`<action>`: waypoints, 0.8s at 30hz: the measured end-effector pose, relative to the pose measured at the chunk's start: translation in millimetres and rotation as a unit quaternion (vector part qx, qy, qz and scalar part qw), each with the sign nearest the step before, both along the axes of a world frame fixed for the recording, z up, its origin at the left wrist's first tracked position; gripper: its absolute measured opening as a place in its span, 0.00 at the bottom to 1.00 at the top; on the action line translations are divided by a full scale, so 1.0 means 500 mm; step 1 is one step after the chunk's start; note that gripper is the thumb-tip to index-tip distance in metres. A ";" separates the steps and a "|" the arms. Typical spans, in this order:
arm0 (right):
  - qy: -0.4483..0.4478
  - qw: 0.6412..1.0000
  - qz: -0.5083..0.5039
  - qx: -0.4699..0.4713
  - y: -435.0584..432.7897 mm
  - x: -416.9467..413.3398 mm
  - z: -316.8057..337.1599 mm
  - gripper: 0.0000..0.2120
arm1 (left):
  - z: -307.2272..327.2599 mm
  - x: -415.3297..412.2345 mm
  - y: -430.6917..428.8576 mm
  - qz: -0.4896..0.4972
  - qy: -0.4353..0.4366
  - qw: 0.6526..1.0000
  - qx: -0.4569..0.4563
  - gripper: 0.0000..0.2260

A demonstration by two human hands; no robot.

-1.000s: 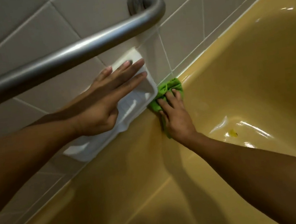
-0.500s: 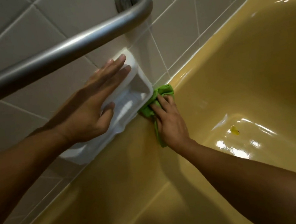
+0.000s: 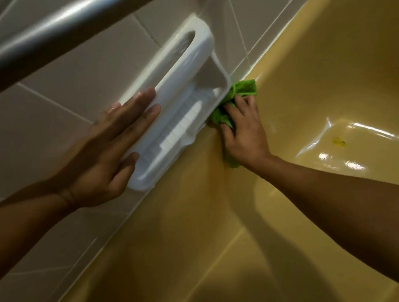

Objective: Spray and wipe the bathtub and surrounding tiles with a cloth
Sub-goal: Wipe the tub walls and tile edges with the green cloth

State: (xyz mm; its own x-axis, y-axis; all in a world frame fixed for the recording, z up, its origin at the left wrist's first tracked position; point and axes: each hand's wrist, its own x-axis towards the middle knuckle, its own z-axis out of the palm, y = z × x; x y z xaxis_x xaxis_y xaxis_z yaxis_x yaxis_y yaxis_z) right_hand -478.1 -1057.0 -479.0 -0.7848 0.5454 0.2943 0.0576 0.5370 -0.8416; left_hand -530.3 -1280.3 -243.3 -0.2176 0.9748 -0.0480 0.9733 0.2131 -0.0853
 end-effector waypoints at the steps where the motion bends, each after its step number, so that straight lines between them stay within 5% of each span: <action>1: 0.012 1.000 0.002 -0.002 -0.024 0.004 -0.002 0.22 | 0.000 0.000 -0.002 -0.001 -0.001 1.000 0.001 0.32; 8: 0.032 0.999 0.001 -0.016 -0.190 0.025 -0.008 0.22 | 0.002 -0.001 -0.011 -0.010 -0.017 1.000 0.011 0.37; 24: 0.066 0.981 0.180 -0.018 -0.455 0.097 -0.008 0.17 | -0.008 -0.014 -0.025 -0.042 -0.036 0.998 0.038 0.40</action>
